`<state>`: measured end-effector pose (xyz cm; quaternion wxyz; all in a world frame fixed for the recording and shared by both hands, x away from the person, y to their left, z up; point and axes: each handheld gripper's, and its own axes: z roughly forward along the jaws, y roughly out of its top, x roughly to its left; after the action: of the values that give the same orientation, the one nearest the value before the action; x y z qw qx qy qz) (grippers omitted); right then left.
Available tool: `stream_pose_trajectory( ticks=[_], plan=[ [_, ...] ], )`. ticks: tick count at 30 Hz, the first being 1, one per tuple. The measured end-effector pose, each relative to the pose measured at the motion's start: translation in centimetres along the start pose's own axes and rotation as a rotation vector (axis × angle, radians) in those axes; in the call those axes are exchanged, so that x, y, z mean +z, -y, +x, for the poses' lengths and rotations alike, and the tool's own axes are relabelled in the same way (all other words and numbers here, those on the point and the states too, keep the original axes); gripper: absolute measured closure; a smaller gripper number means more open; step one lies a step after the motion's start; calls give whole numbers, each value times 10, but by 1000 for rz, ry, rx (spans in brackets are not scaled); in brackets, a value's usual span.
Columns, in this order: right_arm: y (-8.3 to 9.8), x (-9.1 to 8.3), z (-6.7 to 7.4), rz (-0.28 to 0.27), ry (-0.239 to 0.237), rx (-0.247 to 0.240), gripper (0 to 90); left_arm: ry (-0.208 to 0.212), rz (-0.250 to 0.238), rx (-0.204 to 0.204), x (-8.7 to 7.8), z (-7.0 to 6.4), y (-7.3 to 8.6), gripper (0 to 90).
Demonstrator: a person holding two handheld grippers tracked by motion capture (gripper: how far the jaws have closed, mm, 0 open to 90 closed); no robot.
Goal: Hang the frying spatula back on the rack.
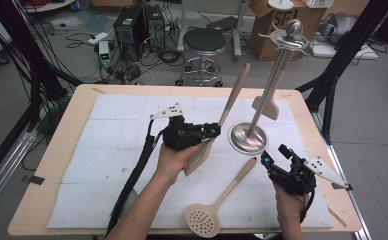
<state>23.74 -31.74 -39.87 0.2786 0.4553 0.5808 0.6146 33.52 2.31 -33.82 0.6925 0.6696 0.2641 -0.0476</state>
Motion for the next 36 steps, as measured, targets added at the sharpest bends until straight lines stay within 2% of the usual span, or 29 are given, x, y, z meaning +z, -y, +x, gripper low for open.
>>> stream_pose_trajectory(
  ticks=[8,13,16,21,28,36],
  plan=[
    [0,1,-1,7,-6,12,225,17,-21,30,7,-11,-19,779],
    [1,2,-2,14,-31,48,212,30,-27,47,9,-18,-28,779],
    [1,3,-3,18,-52,64,210,30,-33,50,11,-20,-28,779],
    [1,4,-3,24,-56,66,210,28,-44,52,19,-24,-29,779],
    [2,5,-6,44,-70,107,208,16,-47,94,23,-33,-37,778],
    [2,8,-9,81,-76,118,208,1,-27,108,25,-34,-37,778]
  ],
)
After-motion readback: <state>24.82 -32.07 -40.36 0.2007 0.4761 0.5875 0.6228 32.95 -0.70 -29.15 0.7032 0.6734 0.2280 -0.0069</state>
